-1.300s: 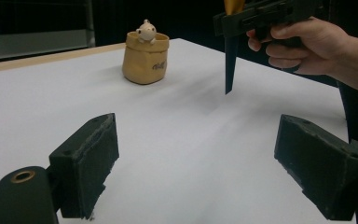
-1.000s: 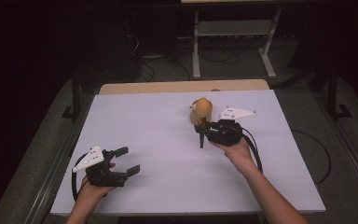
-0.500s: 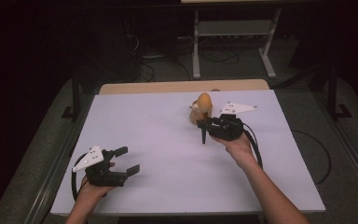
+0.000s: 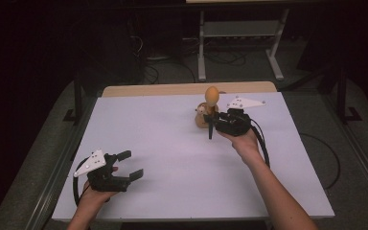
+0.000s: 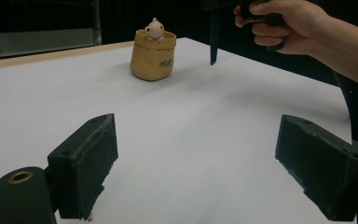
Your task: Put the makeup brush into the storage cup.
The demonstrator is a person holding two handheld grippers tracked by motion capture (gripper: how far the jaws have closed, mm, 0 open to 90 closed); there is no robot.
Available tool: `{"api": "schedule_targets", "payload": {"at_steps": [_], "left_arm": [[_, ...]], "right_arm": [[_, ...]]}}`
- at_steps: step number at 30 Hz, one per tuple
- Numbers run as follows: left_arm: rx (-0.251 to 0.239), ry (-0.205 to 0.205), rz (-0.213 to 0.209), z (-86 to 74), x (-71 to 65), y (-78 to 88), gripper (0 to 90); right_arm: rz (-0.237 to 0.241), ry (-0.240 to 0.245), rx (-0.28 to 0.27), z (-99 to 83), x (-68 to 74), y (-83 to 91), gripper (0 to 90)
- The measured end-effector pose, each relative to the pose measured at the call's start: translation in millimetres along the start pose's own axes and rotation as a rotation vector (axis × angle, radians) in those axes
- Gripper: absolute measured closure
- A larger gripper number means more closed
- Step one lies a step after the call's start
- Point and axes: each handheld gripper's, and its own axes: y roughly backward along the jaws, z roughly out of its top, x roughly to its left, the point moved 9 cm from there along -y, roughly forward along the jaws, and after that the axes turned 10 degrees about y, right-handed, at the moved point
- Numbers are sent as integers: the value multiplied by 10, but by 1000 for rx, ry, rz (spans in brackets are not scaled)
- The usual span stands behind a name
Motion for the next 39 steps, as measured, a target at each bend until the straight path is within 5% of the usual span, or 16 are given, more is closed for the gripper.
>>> {"api": "schedule_targets", "payload": {"at_steps": [39], "left_arm": [[12,7,-7,-11,-1,14,125]], "right_arm": [[-138,-10,-12,266,-509,-105,714]]}}
